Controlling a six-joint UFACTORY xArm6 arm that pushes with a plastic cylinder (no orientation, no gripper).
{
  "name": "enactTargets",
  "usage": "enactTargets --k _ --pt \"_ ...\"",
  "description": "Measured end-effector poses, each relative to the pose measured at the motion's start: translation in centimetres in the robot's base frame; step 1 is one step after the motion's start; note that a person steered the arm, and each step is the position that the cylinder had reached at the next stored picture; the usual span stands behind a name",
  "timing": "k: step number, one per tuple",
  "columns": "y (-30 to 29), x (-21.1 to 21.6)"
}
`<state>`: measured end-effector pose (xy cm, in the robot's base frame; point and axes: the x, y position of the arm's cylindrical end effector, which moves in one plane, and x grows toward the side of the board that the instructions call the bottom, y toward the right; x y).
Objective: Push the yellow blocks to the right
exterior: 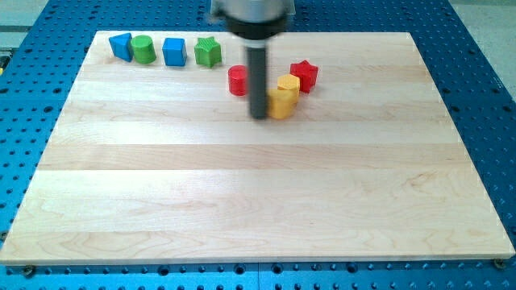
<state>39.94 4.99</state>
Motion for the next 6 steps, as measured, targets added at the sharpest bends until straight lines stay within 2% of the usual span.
enactTargets --k 1,2,3,4,5,6 --pt "2.2 1.3" --pt "-4.8 1.3" --pt "-5.0 -1.2" --pt "-3.8 -3.3" --pt "0.7 -3.4" --pt "-3.8 -2.4"
